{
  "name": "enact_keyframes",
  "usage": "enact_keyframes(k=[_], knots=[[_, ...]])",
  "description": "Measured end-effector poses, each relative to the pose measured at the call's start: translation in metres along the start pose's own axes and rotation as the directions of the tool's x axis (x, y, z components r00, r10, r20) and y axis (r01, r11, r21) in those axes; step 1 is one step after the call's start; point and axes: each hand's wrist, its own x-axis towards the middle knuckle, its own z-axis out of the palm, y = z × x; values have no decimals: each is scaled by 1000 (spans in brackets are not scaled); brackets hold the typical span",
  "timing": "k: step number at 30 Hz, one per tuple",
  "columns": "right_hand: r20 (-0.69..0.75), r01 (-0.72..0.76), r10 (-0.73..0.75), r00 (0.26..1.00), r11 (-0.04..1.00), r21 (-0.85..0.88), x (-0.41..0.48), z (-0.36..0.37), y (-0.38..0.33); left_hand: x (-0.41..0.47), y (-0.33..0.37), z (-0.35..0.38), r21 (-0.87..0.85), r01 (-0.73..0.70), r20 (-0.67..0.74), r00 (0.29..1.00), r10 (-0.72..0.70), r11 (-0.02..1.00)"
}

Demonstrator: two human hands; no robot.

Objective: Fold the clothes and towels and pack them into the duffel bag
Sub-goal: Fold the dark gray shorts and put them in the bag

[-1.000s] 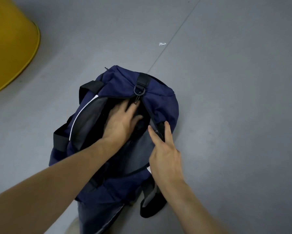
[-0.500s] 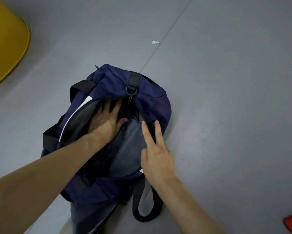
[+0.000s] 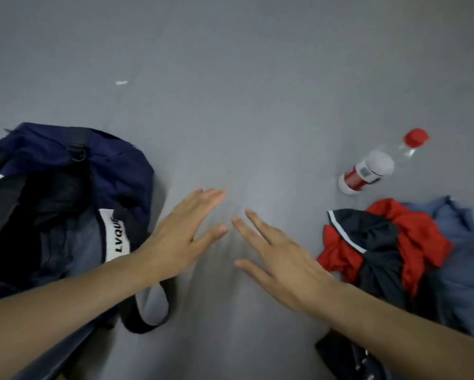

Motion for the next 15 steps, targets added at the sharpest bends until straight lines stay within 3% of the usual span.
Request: enact_keyframes(k=[3,7,11,15], knots=[[-52,-210,211,976,977,31,-59,-11,49,20,37,30,54,-17,257,966,2,998],[-179,-348,350,919,937,44,-125,-1,98,47,83,64,183,-152,434,899,59,971],[-246,-493,491,836,868,56,-161,37,130,83,128,119,213,-200,468,880,80,956],[-246,-656,681,689,731,188,-162,76,154,106,156,184,239,-271,480,867,129,932]])
